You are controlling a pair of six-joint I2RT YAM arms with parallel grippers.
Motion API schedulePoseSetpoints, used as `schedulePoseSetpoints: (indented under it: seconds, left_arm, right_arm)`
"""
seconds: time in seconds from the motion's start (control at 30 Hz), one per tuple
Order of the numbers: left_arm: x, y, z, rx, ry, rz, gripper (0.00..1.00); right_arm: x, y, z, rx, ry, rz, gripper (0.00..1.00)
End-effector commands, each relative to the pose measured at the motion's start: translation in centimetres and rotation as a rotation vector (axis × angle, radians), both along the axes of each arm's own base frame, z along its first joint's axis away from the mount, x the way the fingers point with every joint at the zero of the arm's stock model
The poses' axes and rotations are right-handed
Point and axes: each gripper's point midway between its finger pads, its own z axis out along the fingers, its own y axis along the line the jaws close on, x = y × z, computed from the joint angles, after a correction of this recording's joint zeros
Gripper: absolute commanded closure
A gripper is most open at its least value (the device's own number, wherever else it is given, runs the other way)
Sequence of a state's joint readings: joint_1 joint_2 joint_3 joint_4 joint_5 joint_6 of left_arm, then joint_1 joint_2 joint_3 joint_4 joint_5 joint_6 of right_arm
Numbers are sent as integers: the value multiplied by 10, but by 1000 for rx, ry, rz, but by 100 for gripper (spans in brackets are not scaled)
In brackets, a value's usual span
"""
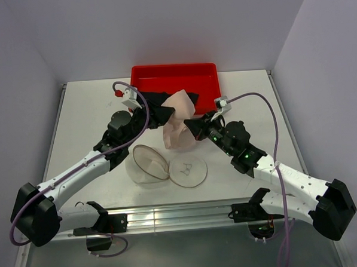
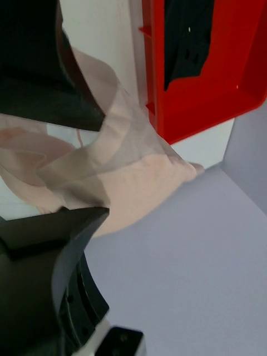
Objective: Place the bra in the laundry bag and zip it closed
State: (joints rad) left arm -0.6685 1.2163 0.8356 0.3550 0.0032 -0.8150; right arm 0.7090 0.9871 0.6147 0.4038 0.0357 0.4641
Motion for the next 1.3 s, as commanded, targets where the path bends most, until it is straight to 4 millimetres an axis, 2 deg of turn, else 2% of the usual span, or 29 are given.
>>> schedulePoseSetpoints:
  seconds: [0.0, 0.1, 0.27, 0.33, 0.37, 0.4, 0.47, 0.5, 0.53, 0.57, 0.6, 0.67, 0.7, 0.77, 0.8, 0.83, 0.87, 0.93, 0.97, 1.03, 1.1, 1.2, 1.27]
  left_arm:
    - [2, -6, 33, -83, -98, -28, 44]
    - [1, -6, 39, -90, -114, -32, 57]
    - [-3, -4, 40, -96, -131, -41, 61]
    - [-5, -6, 40, -95, -136, -58, 71]
    - [-7, -7, 40, -96, -135, -69, 83]
    - [-9, -6, 41, -92, -136, -72, 88]
    - [-12, -5, 42, -78, -142, -79, 100]
    - [-15, -3, 45, -70, -153, -81, 100]
    - [-17, -2, 47, -65, -162, -90, 100]
    - [-21, -2, 50, -62, -175, -100, 100]
    - [-27, -2, 55, -58, -195, -123, 100]
    - [-34, -1, 55, -37, -195, -147, 100]
    - [-39, 1, 60, -26, -215, -161, 100]
    - [-46, 3, 56, 10, -199, -175, 100]
    - [-49, 7, 59, 29, -211, -176, 100]
    - [-53, 8, 62, 42, -214, -187, 100]
    - [-57, 9, 52, 80, -182, -202, 100]
    - [-63, 17, 58, 124, -203, -201, 100]
    - [-66, 20, 50, 158, -176, -207, 100]
    - [-73, 23, 60, 192, -217, -224, 100]
    - [-78, 26, 55, 239, -215, -246, 100]
    - [-85, 28, 65, 234, -257, -262, 100]
    - [-89, 27, 69, 217, -273, -277, 100]
  right_arm:
    - [-6, 9, 13, 43, -34, 45, 100]
    - [-7, 15, 9, 17, -23, 57, 100]
    - [-6, 19, 5, 8, -16, 64, 100]
    - [-5, 22, 2, -3, -10, 69, 100]
    - [-6, 23, 2, -9, -10, 78, 100]
    - [-8, 25, 1, -18, -6, 93, 100]
    - [-10, 25, 8, -44, -36, 107, 94]
    - [-13, 23, 9, -66, -35, 115, 83]
    - [-12, 22, 20, -85, -68, 122, 75]
    - [-18, 26, 23, -105, -80, 165, 67]
    - [-22, 25, 29, -129, -84, 189, 48]
    - [-27, 24, 35, -180, -123, 239, 33]
    - [-40, 26, 36, -192, -134, 316, 22]
    - [-45, 21, 46, -200, -179, 355, 15]
    - [-58, 23, 55, -188, -211, 430, 13]
    - [-61, 22, 59, -187, -221, 456, 12]
    - [-64, 21, 63, -193, -235, 478, 12]
    - [-74, 18, 76, -193, -279, 541, 10]
    - [-77, 17, 80, -197, -290, 556, 10]
    - [-80, 15, 95, -201, -325, 577, 8]
    - [-77, 15, 106, -214, -337, 569, 8]
    - [-67, 10, 113, -256, -337, 517, 6]
    - [-63, 8, 110, -296, -332, 512, 5]
